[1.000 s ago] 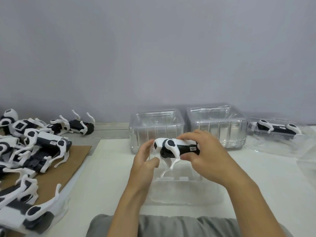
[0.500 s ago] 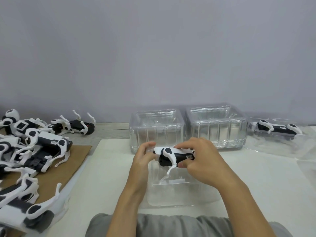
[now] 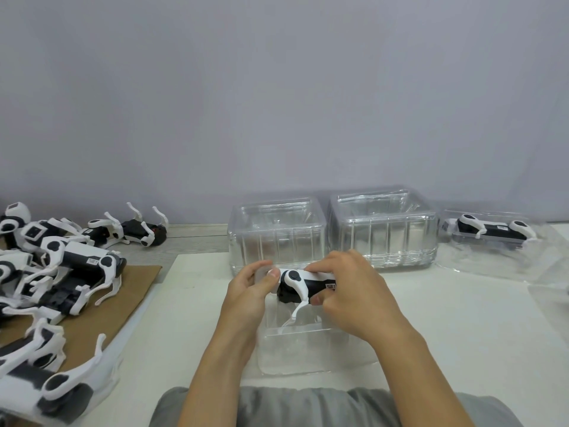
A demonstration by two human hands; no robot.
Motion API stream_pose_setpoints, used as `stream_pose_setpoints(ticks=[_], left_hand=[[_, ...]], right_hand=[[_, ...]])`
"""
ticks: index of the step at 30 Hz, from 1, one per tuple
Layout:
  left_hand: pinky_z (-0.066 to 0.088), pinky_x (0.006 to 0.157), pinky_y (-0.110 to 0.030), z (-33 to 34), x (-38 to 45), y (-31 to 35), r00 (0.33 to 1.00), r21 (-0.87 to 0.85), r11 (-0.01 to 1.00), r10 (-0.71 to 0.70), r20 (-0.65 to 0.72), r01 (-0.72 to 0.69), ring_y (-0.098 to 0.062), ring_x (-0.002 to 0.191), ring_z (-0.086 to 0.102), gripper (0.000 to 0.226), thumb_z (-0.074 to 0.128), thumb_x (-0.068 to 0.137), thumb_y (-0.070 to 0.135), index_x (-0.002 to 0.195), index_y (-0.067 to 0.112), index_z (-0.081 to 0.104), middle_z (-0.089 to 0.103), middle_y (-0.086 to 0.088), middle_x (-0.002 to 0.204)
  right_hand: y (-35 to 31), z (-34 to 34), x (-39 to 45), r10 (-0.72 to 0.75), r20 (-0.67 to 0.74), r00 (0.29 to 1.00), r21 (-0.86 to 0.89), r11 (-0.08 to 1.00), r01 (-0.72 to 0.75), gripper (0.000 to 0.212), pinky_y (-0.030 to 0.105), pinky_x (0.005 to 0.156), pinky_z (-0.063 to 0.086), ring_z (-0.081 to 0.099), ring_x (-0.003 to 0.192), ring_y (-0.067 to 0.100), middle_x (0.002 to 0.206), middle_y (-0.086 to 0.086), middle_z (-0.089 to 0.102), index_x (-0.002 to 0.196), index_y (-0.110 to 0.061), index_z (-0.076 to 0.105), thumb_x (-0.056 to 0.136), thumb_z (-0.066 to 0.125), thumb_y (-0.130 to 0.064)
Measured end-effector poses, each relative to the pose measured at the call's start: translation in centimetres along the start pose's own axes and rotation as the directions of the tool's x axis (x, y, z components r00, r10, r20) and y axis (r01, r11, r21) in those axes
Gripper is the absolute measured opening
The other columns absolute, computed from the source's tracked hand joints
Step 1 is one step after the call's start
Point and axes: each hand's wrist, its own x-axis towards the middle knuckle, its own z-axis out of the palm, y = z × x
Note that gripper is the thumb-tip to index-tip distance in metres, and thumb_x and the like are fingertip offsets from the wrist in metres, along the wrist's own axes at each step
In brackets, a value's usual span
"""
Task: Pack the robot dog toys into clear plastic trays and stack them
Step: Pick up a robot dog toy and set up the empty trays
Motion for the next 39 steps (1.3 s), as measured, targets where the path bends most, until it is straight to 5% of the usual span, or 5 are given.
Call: stream_pose_setpoints(ticks=[7, 13, 22, 28, 39], left_hand=[[0.042, 0.109, -0.057, 0.25, 0.03, 0.09, 1.000, -0.070, 0.997, -0.021, -0.015, 0.020, -0.031, 0.123, 0.059, 0.019, 0.068, 0.091, 0.022, 0.110, 0.024, 0.071, 0.067, -0.004, 0.125], [0.048, 0.100, -0.037, 0.60, -0.17, 0.04, 0.997, -0.001, 0.999, 0.050, -0.059, -0.050, -0.018, 0.115, 0.061, 0.018, 0.069, 0.092, 0.017, 0.106, 0.028, 0.070, 0.067, 0.001, 0.121], [0.044, 0.109, -0.048, 0.50, -0.22, 0.47, 0.999, -0.038, 0.999, 0.000, -0.037, -0.001, -0.023, 0.119, 0.061, 0.018, 0.069, 0.092, 0.023, 0.110, 0.025, 0.070, 0.068, 0.002, 0.121], [0.044, 0.077, -0.018, 0.67, -0.22, -0.08, 0.988, 0.079, 0.991, 0.114, -0.105, -0.106, -0.015, 0.113, 0.062, 0.024, 0.069, 0.089, 0.009, 0.103, 0.028, 0.070, 0.068, 0.005, 0.117], [0.041, 0.069, -0.014, 0.69, -0.30, 0.18, 0.987, 0.160, 0.982, 0.116, -0.114, -0.097, -0.005, 0.107, 0.061, 0.032, 0.071, 0.084, 0.003, 0.104, 0.028, 0.068, 0.067, 0.017, 0.107]], right_hand=[[0.03, 0.00, 0.03, 0.000, -0.016, 1.000, 0.005, 1.000, 0.000, 0.034, 0.023, 0.066, 0.036, 0.041, 0.096, 0.008, 0.092, -0.016, 0.057, 0.103, -0.039, 0.072, 0.076, 0.070, -0.019], [0.12, 0.18, -0.02, 0.000, -0.010, 1.000, -0.039, 0.999, -0.001, 0.023, 0.033, 0.076, 0.048, 0.041, 0.093, 0.011, 0.089, -0.014, 0.058, 0.092, -0.028, 0.072, 0.075, 0.066, -0.014], [0.04, 0.09, 0.10, 0.004, -0.001, 1.000, -0.044, 0.999, -0.004, 0.022, 0.034, 0.075, 0.047, 0.040, 0.094, 0.011, 0.090, -0.013, 0.057, 0.092, -0.027, 0.071, 0.075, 0.064, -0.014], [0.04, 0.26, 0.04, 0.006, 0.019, 1.000, -0.086, 0.996, -0.004, 0.023, 0.034, 0.077, 0.048, 0.041, 0.096, 0.011, 0.090, -0.013, 0.058, 0.091, -0.026, 0.071, 0.074, 0.066, -0.012], [-0.20, 0.15, -0.17, -0.039, 0.053, 0.998, -0.105, 0.994, 0.044, 0.018, 0.027, 0.077, 0.030, 0.039, 0.095, 0.010, 0.093, -0.015, 0.057, 0.091, -0.031, 0.071, 0.077, 0.069, -0.019]])
